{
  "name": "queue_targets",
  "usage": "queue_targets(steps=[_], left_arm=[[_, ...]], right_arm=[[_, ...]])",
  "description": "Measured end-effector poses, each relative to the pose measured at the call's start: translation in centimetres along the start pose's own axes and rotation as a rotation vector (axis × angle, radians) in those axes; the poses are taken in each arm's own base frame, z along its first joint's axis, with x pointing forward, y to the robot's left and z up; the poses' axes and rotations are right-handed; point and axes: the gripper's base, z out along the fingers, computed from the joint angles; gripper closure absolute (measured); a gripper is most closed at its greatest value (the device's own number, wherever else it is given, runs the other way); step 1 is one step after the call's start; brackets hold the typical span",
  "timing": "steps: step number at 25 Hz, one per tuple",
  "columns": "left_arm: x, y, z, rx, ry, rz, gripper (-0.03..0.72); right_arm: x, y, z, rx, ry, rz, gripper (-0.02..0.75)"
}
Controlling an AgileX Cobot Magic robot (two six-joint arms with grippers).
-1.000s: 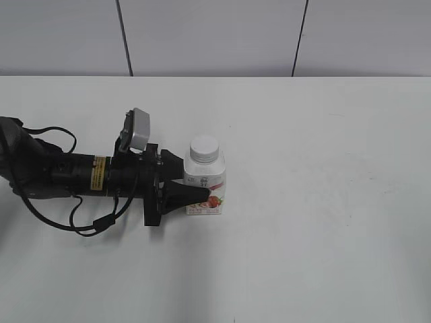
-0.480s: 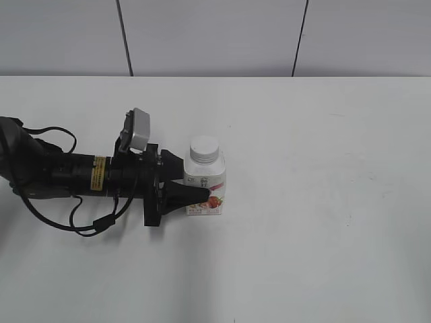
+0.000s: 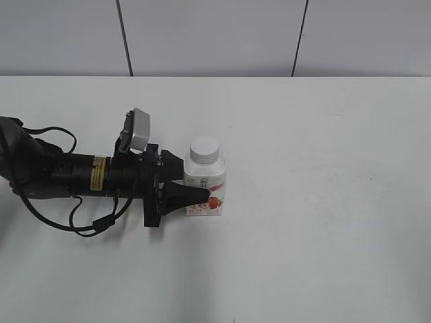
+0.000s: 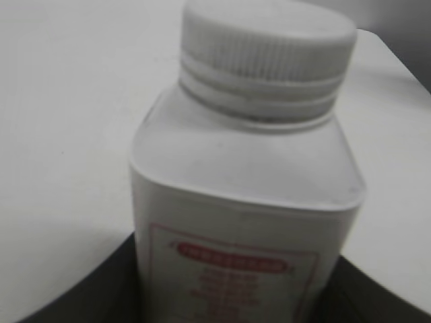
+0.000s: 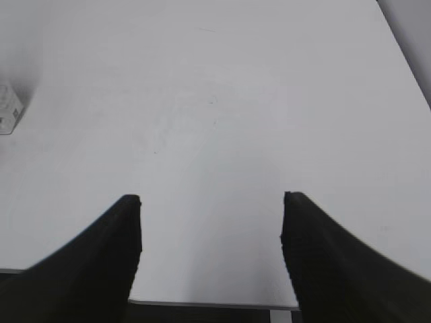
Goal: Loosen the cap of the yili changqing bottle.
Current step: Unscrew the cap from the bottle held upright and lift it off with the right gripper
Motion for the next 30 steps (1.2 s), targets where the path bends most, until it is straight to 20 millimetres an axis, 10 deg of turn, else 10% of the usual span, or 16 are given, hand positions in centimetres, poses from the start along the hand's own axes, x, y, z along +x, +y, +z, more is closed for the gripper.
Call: queue_targets(steps=[9,17,30], left_arm=[[0.0,0.0,0.0,0.005,0.001,0.002,0.310],[0.0,-0.1,0.0,0.007,0.001,0.003,0.310],[-0.1,0.1,0.0,0.017,0.006,0.027,0.311]], right_arm=[[-0.4,0.8,0.1,-0.103,0.037,0.060,0.219],[-6.4,-0.5,2.1,-0.136,0.278,0.185,0.219],[-13.4,-2.4,12.7,-0.260,0.603,0.352,0.219]])
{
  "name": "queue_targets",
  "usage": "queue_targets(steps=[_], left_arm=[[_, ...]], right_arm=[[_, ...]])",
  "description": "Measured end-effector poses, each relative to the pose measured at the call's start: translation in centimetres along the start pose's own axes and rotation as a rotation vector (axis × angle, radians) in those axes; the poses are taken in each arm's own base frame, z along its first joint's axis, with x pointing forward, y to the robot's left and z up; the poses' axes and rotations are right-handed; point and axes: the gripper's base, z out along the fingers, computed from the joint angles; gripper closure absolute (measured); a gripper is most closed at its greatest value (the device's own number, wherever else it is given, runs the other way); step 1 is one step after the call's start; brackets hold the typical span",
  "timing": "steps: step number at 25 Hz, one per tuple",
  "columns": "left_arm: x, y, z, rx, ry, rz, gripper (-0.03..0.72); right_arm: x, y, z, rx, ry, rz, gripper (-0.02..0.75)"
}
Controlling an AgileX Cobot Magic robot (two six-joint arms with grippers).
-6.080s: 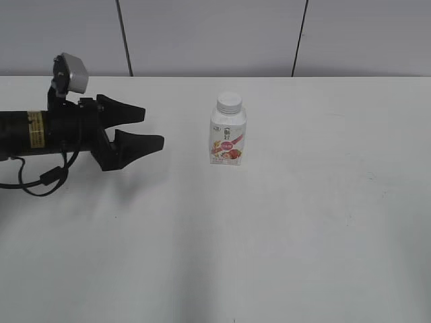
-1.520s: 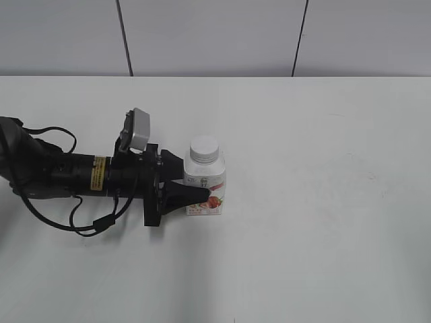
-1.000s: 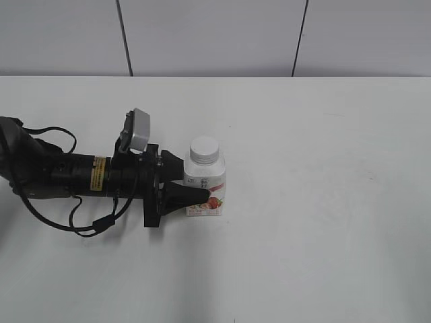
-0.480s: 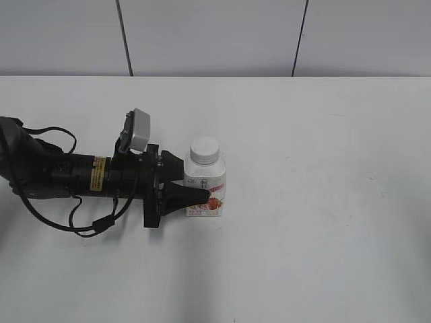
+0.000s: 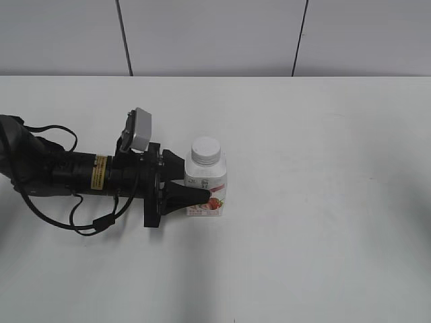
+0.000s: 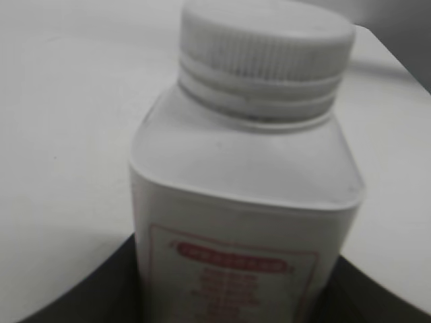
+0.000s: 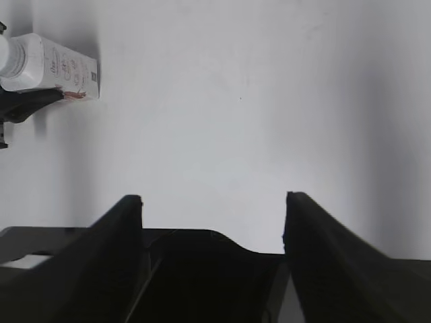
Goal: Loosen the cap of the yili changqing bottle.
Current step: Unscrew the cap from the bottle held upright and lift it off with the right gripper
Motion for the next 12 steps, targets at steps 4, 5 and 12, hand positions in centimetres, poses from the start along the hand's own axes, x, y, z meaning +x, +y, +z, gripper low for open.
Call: queue_targets(steps=[4,5,12], left_arm=[[0.0,0.0,0.0,0.000,0.000,0.000,0.311],[0.0,0.0,0.0,0.000,0.000,0.000,0.311],[0.0,0.0,0.0,0.005,0.003,0.004,0.311]], right_arm=[[-2.5,1.2,3.0,-0.049,0.076,-0.006,0.219],[-3.1,1.9,3.9,-0.060,0.086,-0.009,0.219],[-6.2,7.4,9.6,-0.087,0.201,0.033,0.220]])
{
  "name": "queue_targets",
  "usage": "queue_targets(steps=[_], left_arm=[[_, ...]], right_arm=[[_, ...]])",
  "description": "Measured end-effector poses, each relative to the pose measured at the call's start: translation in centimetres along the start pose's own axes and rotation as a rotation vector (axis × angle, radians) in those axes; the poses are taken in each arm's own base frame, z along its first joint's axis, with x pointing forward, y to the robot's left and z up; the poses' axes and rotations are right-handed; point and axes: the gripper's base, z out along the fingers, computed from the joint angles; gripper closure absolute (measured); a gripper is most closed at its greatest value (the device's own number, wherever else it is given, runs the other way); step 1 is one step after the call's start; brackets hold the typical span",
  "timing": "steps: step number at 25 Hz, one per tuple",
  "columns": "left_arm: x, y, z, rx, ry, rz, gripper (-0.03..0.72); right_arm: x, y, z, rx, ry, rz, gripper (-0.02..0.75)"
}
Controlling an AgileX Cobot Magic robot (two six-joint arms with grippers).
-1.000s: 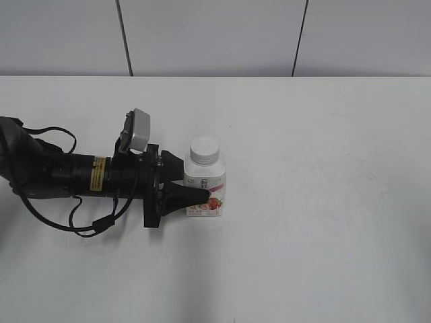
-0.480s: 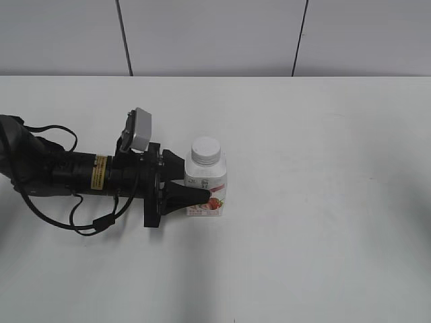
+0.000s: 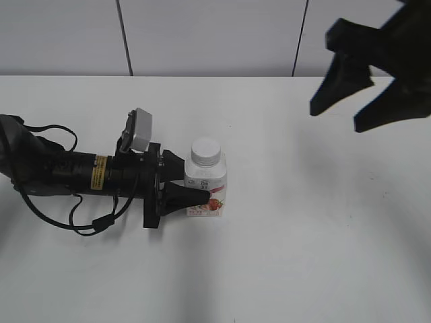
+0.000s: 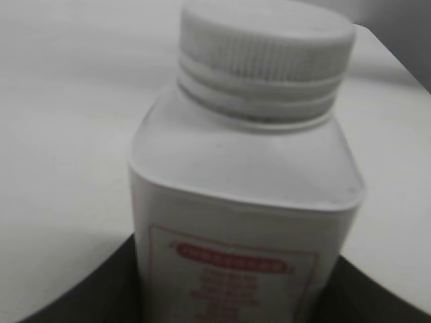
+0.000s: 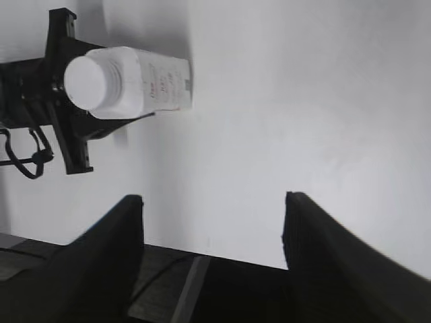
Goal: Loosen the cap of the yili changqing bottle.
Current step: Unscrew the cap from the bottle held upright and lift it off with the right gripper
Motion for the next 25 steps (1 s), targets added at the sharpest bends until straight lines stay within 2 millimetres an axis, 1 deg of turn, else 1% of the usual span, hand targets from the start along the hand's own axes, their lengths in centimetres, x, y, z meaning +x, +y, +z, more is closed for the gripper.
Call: queue_targets(steps=[6,11,14,18,22,25], left_arm=[[0.0,-0.1,0.0,0.012,0.003,0.005,0.311],[0.0,-0.1,0.0,0.015,0.004,0.008,0.312],[0.0,-0.1,0.0,0.015,0.004,0.009,0.312],[0.0,-0.1,0.0,0.017,0.004,0.011,0.312],[0.0,-0.1,0.0,0.017,0.004,0.011,0.312],[0.0,-0.1,0.0,0.017,0.004,0.011,0.312]], right_arm=[[-3.3,4.6,3.9,-0.021,0.056,0.004,0.236],[-5.3,8.1,7.6,-0.011,0.117,-0.050,0.236],[-5.6,9.7,9.8,0.025,0.160,-0.089,0.236],[-5.7,11.1,12.3,0.113,0.184,-0.108,0.236],[-5.8,12.1,13.9,0.134,0.182,-0.094,0.216],[-5.6,12.6,14.3,0.138,0.181,-0.083,0.211]])
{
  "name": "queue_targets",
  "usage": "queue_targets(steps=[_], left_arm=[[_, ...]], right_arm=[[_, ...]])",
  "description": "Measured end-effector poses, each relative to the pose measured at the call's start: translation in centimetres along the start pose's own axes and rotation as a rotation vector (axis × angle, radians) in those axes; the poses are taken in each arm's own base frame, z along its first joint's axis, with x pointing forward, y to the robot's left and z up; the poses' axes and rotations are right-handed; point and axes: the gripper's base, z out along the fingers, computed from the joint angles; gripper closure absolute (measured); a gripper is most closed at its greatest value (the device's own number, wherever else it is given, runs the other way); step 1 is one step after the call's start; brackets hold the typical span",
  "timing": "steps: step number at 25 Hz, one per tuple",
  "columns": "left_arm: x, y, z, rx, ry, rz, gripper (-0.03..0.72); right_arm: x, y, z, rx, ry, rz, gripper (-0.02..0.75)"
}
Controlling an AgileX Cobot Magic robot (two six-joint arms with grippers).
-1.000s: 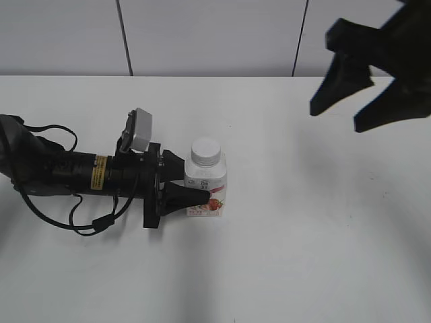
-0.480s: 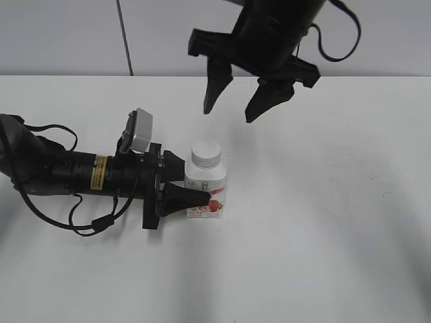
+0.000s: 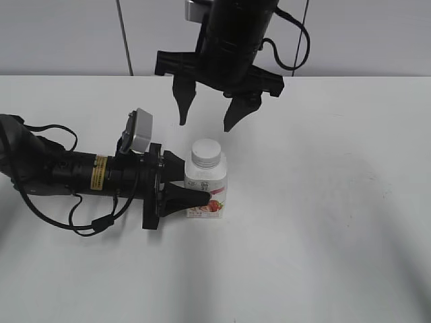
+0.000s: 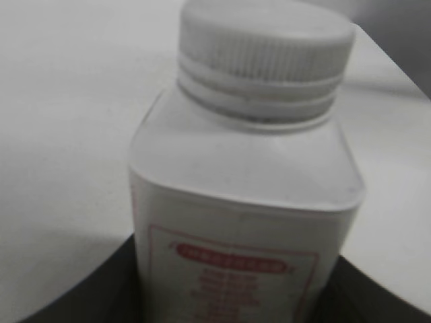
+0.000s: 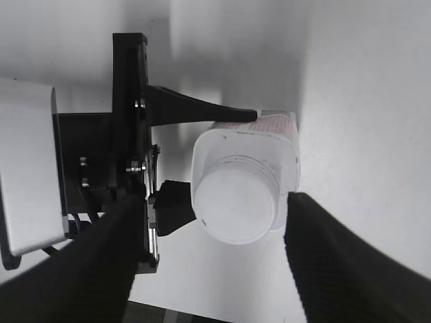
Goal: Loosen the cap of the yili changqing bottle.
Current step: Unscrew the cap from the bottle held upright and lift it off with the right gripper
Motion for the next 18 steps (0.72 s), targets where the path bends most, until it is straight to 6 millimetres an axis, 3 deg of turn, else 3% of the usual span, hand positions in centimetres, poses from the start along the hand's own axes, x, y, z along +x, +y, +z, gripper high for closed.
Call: queue_targets(steps=[6,13,18], left_arm=[[0.0,0.0,0.0,-0.002,-0.001,-0.001,0.312],[0.0,0.0,0.0,-0.003,-0.001,-0.001,0.312],[0.0,0.0,0.0,-0.003,-0.002,-0.001,0.312]], right_arm=[[-0.1,0.0,0.3,0.027,-0.010,0.025,0.211],[-0.1,-0.1,3.4,0.054,0.056,0.039,0.209],[-0.1,-0.1,3.5,0.049,0.061,0.043,0.209]])
